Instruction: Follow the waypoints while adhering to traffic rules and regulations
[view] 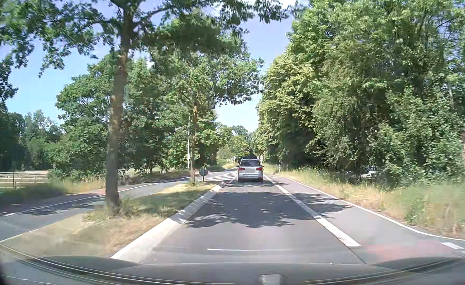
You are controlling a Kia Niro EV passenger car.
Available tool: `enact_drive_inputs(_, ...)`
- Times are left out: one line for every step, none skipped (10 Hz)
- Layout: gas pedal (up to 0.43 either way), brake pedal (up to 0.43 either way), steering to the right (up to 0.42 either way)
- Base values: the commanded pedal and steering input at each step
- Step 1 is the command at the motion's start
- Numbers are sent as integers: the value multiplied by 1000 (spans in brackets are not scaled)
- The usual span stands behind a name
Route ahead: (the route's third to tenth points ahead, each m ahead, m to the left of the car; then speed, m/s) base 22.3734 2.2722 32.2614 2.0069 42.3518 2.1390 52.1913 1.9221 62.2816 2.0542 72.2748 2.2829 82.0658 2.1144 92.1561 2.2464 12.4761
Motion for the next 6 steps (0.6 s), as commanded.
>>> enact_drive_inputs(150, 30, 1)
enact_drive_inputs(150, 30, 1)
enact_drive_inputs(150, 30, 1)
enact_drive_inputs(150, 30, 1)
enact_drive_inputs(150, 30, 1)
enact_drive_inputs(150, 30, 1)
